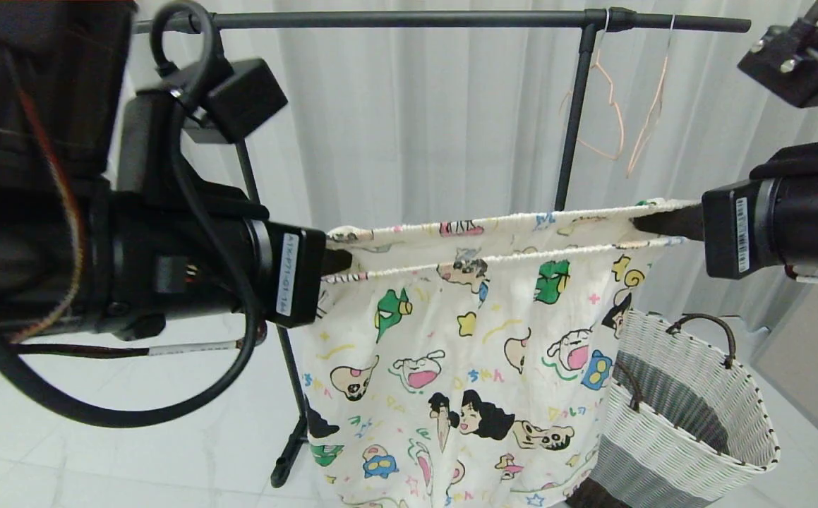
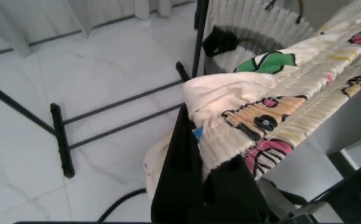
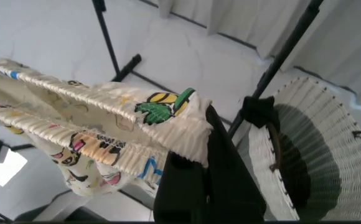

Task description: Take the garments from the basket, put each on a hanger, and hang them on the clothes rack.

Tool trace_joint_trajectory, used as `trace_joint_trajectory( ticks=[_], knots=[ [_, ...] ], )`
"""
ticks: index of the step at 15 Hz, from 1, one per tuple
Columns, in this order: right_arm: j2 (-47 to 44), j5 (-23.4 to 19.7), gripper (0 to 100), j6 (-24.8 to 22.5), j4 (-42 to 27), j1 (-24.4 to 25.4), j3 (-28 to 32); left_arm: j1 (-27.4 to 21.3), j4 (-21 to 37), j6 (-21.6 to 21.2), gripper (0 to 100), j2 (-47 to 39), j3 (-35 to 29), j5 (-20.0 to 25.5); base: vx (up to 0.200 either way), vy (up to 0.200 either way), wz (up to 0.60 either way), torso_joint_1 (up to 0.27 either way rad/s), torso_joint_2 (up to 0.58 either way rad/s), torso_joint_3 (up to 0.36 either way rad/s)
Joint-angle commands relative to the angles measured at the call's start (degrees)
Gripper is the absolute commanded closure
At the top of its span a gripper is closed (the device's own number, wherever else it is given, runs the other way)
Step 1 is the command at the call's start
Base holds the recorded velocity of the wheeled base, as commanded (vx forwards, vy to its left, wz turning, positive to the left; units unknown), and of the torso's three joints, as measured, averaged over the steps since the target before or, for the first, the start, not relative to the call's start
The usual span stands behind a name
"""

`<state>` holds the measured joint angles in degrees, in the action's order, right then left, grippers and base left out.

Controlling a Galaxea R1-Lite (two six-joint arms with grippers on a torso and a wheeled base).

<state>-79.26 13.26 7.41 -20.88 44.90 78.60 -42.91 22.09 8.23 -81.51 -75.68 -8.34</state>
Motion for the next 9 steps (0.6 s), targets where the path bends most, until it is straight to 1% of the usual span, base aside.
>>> trace_joint_trajectory(
  ticks=[1, 3, 4, 5, 6, 7, 8, 9],
  knots=[
    [0.43, 0.10, 100, -0.29, -0.12, 0.54, 1.20, -0.68, 0.32, -0.05, 100, 1.70, -2.02, 0.08, 0.000, 0.000, 0.00, 0.000, 0.00, 0.000],
    [1.13, 0.10, 100, -0.29, -0.47, 0.98, 0.85, -1.47, 0.32, -0.05, 100, 1.97, -1.75, 0.08, 0.000, 0.000, 0.00, 0.000, 0.00, 0.000],
    [2.10, 0.10, 100, -0.29, -1.97, 1.07, 0.67, -2.18, 0.23, -0.76, 100, 1.61, -1.84, 0.08, 0.000, 0.000, 0.00, 0.000, 0.00, 0.000],
    [3.94, 0.01, 100, -0.20, -4.96, 1.68, 0.76, -2.26, -0.12, -4.71, 100, 1.17, -2.10, 0.34, 0.000, 0.000, 0.00, 0.000, 0.00, 0.000],
    [6.05, 0.01, 100, -0.03, -8.56, 2.83, 1.11, -2.26, -1.70, -9.02, 100, 0.65, -2.28, 1.04, 0.000, 0.000, 0.00, 0.000, 0.00, 0.000],
    [7.98, -0.08, 100, 0.06, -12.25, 4.15, 1.11, -2.18, -4.60, -11.48, 100, -0.23, -2.28, 2.36, 0.000, 0.000, 0.00, 0.000, 0.00, 0.000],
    [10.18, -0.08, 100, 0.41, -16.38, 6.52, 0.94, -2.18, -8.47, -12.54, 100, -2.08, -2.54, 3.86, 0.000, 0.000, 0.00, 0.000, 0.00, 0.000],
    [11.41, -0.17, 100, 1.20, -19.20, 9.15, 0.85, -2.18, -10.93, -12.71, 100, -3.84, -3.25, 4.47, 0.000, 0.000, 0.00, 0.000, 0.00, 0.000]
  ],
)
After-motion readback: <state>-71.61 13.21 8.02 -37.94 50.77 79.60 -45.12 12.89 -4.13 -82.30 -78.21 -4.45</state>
